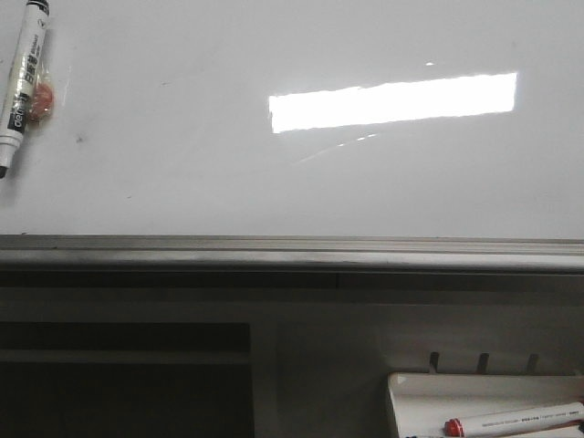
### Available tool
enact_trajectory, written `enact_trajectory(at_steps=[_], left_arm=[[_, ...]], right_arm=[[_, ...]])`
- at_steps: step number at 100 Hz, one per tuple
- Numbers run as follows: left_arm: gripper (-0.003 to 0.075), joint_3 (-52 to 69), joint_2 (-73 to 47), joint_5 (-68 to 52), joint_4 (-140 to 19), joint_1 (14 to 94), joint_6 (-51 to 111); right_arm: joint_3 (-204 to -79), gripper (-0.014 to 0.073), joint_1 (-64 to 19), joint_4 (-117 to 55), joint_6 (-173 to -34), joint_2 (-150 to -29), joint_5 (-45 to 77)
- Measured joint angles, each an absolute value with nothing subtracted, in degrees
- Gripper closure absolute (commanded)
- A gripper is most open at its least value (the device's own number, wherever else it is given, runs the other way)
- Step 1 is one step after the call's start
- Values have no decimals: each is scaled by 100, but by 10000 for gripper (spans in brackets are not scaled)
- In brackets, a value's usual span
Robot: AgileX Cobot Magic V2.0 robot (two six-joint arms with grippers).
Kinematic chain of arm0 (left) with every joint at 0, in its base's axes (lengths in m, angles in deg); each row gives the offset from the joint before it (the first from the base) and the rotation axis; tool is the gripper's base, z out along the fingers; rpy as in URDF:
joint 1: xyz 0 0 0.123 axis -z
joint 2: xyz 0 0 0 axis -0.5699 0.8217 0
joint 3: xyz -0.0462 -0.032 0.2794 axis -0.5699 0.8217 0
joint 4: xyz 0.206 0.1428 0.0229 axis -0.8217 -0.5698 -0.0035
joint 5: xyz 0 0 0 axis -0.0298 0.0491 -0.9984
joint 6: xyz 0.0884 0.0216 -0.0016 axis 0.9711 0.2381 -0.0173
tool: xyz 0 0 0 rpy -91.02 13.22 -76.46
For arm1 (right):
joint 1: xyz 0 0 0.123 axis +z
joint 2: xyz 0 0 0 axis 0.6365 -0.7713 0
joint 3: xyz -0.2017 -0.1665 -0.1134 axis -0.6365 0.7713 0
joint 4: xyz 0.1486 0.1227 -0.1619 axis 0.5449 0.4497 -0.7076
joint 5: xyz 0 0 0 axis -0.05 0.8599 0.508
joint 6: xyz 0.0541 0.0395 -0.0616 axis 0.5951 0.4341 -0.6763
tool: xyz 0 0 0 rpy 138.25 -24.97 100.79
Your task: Write number 2 on whiteboard
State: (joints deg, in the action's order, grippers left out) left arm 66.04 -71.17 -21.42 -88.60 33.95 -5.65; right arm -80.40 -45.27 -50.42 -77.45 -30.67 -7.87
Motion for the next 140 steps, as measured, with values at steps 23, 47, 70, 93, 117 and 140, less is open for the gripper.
enact_trajectory(at_steps=[23,47,70,93,117,140], left_arm=[[741,6217,-6813,-1373,-8363,3387,-575],[740,4635,-5626,-401,-8356,3387,-564],[470,4356,-5056,-815,-8367,3451,-542],[230,4399,-4914,-1462,-7882,3631,-534],[230,4469,-4441,-1686,-7707,3862,-534],[230,4469,-3780,-1943,-7803,4733,-520]], right_arm=[[-8777,645,-4527,-5027,-7737,-3093,1449],[-10034,645,-4527,-4658,-7737,-3971,3298],[-10161,645,-4527,-4597,-7737,-4439,3228],[-10060,645,-4430,-4597,-7737,-4492,2689],[-9804,645,-4196,-4597,-7737,-4492,2543],[-9804,645,-4196,-4597,-7737,-4492,2554]])
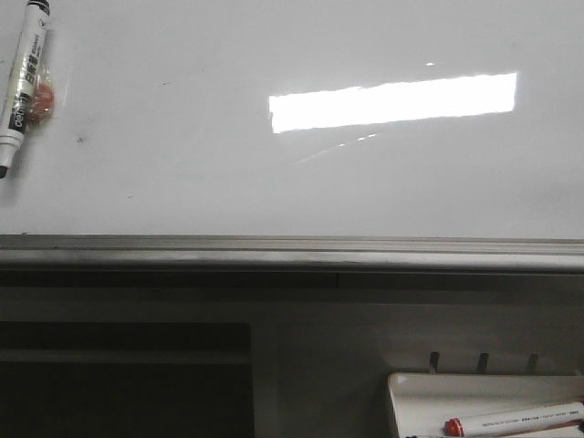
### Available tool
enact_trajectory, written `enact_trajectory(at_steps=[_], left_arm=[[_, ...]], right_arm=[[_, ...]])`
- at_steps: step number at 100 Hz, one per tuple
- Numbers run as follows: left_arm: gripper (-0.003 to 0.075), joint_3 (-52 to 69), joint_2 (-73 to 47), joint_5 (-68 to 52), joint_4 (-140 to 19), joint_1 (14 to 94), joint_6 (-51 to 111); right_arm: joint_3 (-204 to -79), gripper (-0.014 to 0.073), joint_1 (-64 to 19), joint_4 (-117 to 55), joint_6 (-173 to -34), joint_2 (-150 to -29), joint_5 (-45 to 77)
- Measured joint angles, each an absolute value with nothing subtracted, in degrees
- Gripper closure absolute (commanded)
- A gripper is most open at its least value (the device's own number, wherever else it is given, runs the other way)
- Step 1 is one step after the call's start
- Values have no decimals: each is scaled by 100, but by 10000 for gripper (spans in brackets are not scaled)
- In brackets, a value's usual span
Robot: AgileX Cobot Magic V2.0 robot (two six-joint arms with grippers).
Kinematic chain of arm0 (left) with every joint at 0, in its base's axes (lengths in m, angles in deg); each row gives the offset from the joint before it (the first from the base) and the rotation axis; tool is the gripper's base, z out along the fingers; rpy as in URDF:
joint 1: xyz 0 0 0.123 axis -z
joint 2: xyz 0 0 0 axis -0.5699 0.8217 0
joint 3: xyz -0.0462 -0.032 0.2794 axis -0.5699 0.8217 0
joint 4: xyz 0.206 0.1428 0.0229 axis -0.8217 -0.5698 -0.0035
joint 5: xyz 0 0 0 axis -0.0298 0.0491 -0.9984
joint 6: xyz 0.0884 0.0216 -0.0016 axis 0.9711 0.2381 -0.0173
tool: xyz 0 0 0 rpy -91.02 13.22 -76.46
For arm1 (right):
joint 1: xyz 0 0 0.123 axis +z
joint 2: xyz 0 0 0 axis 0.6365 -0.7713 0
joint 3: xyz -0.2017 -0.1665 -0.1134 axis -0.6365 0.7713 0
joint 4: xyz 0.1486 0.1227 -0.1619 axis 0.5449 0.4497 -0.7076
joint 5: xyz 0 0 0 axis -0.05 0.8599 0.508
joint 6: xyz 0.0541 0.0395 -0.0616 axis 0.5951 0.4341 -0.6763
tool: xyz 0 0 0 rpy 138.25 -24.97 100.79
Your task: Write number 2 on whiteboard
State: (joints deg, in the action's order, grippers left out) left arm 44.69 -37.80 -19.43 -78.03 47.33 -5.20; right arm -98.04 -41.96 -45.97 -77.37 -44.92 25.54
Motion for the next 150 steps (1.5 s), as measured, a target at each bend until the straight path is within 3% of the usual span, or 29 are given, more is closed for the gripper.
enact_trajectory(at_steps=[40,112,124,146,150], left_arm=[[230,4469,-2674,-2442,-7847,5583,-521],[272,4373,-753,-3730,-7254,6080,-531],[345,4246,-553,-3800,-7250,6080,-600],[737,4215,-442,-3866,-7241,6080,-810],[740,4215,-429,-3866,-7241,6080,-813]], right_arm=[[-9804,645,-4196,-4597,-7748,-4492,2576],[-9804,645,-4196,-4597,-7745,-4492,2576],[-9804,645,-4196,-4597,-7745,-4492,2576],[-9804,645,-4196,-4597,-7745,-4492,2576],[-9804,645,-4196,-4597,-7745,-4492,2576]])
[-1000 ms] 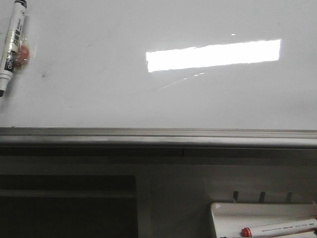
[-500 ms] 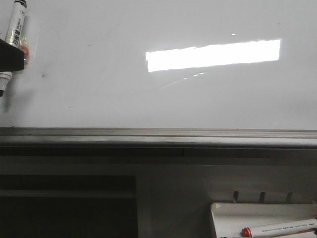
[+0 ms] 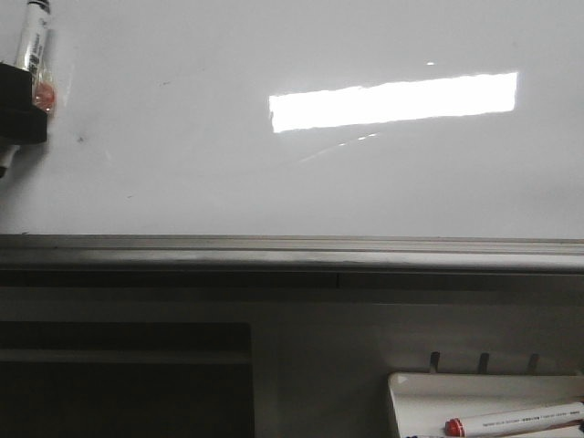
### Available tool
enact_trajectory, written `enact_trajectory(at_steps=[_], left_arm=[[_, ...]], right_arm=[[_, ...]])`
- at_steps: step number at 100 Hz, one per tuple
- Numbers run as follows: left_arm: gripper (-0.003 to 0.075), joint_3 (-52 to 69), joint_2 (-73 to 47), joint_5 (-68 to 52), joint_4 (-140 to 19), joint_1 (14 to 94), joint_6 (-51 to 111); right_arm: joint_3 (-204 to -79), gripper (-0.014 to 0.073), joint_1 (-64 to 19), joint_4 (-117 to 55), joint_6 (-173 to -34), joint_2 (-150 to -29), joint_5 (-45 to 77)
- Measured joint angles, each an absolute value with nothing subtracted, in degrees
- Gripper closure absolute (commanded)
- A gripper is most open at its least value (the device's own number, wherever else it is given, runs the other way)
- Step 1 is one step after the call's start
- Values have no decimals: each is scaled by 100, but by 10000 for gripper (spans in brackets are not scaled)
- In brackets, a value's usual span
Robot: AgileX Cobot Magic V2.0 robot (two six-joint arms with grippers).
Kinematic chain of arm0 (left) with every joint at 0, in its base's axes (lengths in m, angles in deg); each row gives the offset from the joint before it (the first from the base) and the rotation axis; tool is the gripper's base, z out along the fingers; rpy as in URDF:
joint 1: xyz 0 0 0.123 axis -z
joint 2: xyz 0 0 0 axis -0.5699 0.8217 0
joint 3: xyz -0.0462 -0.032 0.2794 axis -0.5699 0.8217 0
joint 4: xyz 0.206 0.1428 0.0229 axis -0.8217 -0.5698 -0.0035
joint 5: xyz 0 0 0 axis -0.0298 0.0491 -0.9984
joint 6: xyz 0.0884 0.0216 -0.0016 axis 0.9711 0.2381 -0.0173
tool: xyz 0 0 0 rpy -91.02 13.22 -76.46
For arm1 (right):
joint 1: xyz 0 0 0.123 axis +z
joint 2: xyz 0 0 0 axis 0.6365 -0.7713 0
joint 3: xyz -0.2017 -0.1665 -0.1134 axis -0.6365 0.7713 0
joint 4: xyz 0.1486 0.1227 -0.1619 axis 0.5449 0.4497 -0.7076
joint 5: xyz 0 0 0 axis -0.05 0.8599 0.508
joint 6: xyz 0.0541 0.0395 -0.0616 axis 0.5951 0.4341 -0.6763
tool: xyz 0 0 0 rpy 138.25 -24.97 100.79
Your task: Write number 2 on whiteboard
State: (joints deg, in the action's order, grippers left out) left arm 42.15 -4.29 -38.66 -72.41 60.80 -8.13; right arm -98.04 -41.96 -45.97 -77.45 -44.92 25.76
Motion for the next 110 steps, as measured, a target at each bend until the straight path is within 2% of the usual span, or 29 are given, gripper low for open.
enact_trajectory(at_steps=[31,55,75,84,89,101,110], left_arm=[[740,4206,-623,-3446,-7805,6080,-823],[740,4206,-1486,-3202,-9143,6248,-823],[740,4206,-1939,-2974,-9938,6886,-823],[740,4206,-2007,-2801,-10290,7297,-823],[740,4206,-2007,-2760,-10487,7527,-823],[740,4206,-2007,-2605,-10984,8013,-823],[740,4206,-1997,-2485,-11286,8245,-823]], right_arm=[[-10115,645,-3933,-3958,-8104,-4518,3001],[-10815,645,-2909,-2261,-9947,-5290,3812],[-11273,636,-1848,-1631,-10837,-6249,3864],[-11499,572,-1396,-1603,-10920,-6720,3864],[-11625,508,-1170,-1593,-10964,-6988,3864],[-11946,277,-597,-1591,-11245,-7614,3852],[-12154,186,-248,-1591,-11580,-8015,3817]])
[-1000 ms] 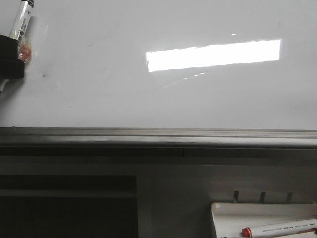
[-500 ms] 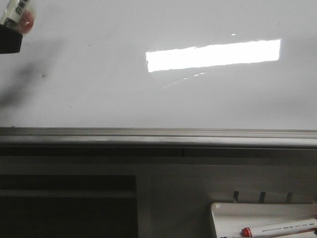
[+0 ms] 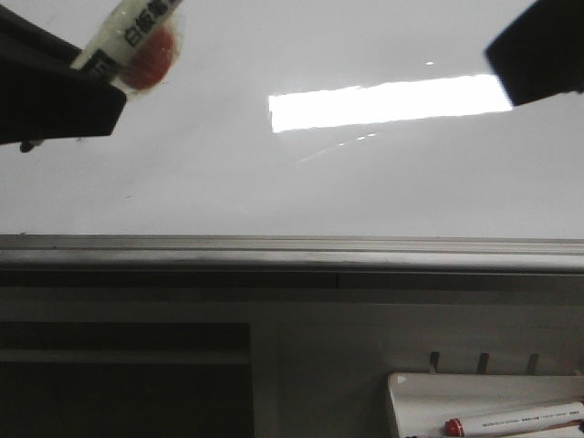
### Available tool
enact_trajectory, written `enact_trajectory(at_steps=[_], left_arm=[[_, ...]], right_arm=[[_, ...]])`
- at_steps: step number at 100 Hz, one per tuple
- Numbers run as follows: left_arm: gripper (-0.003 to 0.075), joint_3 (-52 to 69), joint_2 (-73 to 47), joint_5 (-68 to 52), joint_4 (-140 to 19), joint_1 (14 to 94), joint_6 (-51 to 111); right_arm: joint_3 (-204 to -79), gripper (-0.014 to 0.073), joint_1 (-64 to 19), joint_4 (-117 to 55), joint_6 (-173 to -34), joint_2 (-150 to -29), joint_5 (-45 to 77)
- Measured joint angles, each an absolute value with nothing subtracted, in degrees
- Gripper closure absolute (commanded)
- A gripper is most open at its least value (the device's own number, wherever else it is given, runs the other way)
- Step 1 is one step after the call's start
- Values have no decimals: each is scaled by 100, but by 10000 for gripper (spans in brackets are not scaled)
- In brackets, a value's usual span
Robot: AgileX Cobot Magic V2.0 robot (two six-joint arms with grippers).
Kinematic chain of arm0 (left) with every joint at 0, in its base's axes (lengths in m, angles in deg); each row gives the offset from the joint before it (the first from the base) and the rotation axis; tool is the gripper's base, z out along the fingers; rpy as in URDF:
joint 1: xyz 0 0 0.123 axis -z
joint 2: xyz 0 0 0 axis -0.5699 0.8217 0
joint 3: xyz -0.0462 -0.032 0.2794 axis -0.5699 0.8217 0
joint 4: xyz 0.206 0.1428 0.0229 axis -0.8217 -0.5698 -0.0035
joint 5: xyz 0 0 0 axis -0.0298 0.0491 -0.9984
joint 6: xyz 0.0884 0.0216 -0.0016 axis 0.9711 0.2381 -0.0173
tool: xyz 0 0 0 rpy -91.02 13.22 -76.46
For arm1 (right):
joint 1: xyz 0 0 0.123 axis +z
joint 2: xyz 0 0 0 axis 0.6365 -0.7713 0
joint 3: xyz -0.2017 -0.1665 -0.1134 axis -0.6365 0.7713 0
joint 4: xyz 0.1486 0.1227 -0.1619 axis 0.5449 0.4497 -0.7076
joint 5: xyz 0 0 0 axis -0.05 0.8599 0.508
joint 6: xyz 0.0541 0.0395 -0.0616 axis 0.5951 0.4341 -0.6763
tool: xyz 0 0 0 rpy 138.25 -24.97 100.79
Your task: Write number 2 on whiteboard
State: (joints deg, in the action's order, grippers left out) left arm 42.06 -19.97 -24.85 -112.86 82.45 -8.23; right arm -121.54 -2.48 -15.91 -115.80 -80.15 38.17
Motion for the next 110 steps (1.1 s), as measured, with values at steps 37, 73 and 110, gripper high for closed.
enact_trajectory(at_steps=[37,73,110], left_arm=[[740,4206,-1997,-2335,-12222,8346,-823],[740,4206,-1997,-2440,-12556,8346,-823],[740,4206,-1997,-2430,-12669,8360,-772]], right_arm=[[-12984,184,839,-1570,-12570,-8963,3163],[-13475,186,1221,-1567,-12660,-9845,2911],[-13499,665,1221,-1559,-12701,-9976,2944]])
